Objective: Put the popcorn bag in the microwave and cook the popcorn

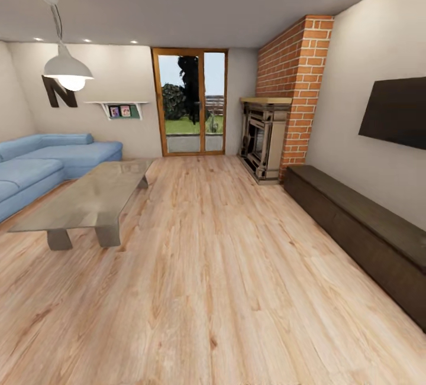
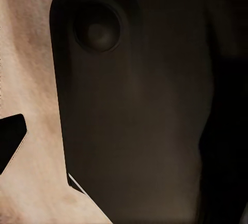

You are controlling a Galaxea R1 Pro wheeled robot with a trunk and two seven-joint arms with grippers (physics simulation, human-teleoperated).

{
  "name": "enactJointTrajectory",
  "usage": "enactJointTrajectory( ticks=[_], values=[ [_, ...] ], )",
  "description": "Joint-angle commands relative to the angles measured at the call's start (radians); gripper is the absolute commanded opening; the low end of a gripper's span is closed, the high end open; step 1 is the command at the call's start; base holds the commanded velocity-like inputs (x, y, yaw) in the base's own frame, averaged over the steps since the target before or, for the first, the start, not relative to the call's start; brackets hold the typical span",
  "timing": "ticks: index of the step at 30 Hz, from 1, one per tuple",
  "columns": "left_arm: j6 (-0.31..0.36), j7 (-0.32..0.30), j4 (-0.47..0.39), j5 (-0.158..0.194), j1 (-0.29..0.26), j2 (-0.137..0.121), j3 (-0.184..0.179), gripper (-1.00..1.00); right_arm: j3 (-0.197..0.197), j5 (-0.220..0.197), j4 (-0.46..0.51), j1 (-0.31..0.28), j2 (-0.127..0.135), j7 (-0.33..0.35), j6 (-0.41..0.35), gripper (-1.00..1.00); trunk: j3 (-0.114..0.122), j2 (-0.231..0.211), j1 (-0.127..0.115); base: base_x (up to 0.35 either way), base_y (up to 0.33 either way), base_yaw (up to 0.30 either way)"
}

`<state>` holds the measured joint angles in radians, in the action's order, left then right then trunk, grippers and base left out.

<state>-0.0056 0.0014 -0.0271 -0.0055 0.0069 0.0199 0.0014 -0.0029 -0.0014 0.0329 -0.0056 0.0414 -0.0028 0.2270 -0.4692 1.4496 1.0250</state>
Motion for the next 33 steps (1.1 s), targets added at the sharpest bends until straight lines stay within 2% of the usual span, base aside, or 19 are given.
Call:
enactJointTrajectory(
  ticks=[1,33],
  values=[
    [-0.001,0.000,-0.002,-0.001,0.001,0.000,0.000,1.00,0.000,0.000,-0.001,-0.001,0.000,0.000,0.003,1.00,-0.001,0.000,0.000,0.000,0.000,-0.297],
    [-0.001,0.000,-0.002,-0.001,0.001,0.000,0.000,1.00,0.000,0.000,-0.001,-0.001,0.000,0.000,0.003,1.00,-0.001,0.000,0.000,0.000,0.000,-0.297]
  ],
)
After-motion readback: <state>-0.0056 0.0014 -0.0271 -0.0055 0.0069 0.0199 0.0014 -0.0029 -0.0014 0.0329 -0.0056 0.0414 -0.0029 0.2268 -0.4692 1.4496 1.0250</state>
